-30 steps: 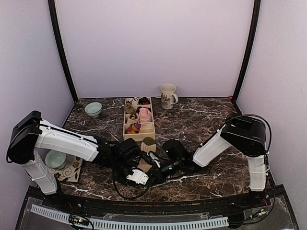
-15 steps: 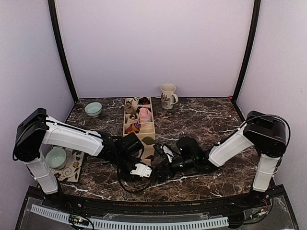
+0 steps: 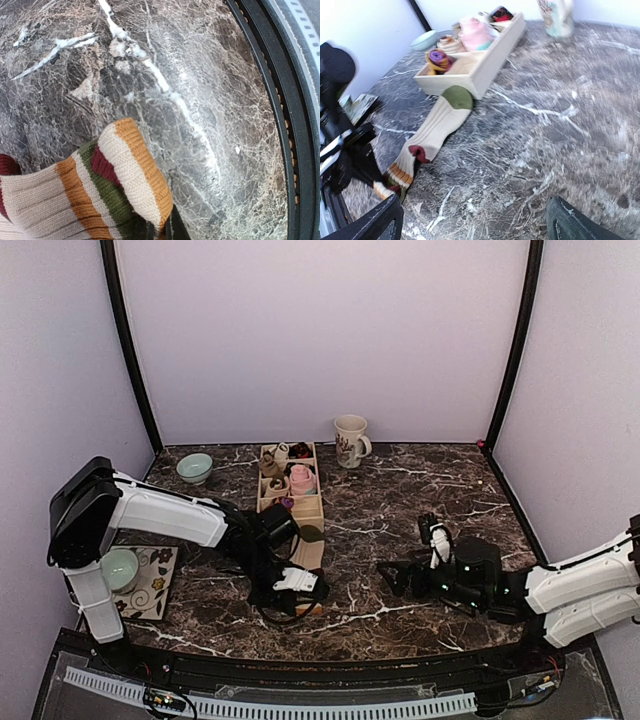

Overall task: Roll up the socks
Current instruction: Pick up the sock from the center of the board.

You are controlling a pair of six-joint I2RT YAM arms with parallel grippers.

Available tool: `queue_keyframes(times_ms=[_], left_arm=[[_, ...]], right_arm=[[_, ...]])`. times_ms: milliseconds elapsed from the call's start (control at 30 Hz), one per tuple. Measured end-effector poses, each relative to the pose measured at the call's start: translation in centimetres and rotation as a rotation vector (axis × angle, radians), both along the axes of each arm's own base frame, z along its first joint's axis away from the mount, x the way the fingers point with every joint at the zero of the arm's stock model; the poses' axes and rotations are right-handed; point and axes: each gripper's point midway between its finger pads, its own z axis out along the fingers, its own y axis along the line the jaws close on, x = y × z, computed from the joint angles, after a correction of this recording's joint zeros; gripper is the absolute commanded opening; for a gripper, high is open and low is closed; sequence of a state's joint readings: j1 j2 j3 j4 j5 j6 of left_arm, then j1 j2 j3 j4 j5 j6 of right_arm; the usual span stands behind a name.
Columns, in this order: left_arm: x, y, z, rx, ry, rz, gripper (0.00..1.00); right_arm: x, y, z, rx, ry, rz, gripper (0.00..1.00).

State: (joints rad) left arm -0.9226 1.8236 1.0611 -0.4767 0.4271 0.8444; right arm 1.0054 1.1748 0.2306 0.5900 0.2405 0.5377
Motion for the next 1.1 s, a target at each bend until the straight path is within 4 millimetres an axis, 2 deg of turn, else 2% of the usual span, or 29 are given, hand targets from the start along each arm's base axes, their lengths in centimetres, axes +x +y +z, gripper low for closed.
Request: queue_keyframes(times_ms=[133,200,300,433,500,600,733,933,1100], left_arm=[[0.1,0.0,0.0,0.009,0.096,0.022,0.0],[0.3,0.0,0.1,0.018,0.164,0.036,0.0],[0.4,-0.1,0.1,0.041,0.281,0.062,0.0],[0.1,0.0,0.1,0.051,0.407,0.092,0.0],[0.0,0.3,0.2,0.054,0.449,0.106,0.0],[-0.6,0.8,0.2,0.071,0.508,0.115,0.0],[-1.4,1.2,0.2,0.106,0.572,0.116,0.0],[-2.1,1.5,0.1,0.151,0.651,0.121,0.0],[-2.5,1.9,0.1,0.173,0.669,0.12,0.0]], right_arm=[[-1.6,1.3,2.4,-0.018,-0.142,0.123,0.98],[-2.6,2.5,3.3,-0.048,-0.202,0.195,0.92],[-4.7,5.7,3.9,-0.145,-0.276,0.349,0.8],[-8.3,9.8,2.6,-0.257,-0.339,0.564,0.66],[-10.2,11.1,1.0,-0.313,-0.359,0.669,0.65],[-11.7,12.4,-1.1,-0.392,-0.393,0.773,0.66],[-12.0,14.5,-3.0,-0.478,-0.455,0.863,0.64],[-11.7,17.9,-3.2,-0.518,-0.566,0.934,0.55],[-11.5,19.4,-4.1,-0.516,-0.594,0.978,0.5]])
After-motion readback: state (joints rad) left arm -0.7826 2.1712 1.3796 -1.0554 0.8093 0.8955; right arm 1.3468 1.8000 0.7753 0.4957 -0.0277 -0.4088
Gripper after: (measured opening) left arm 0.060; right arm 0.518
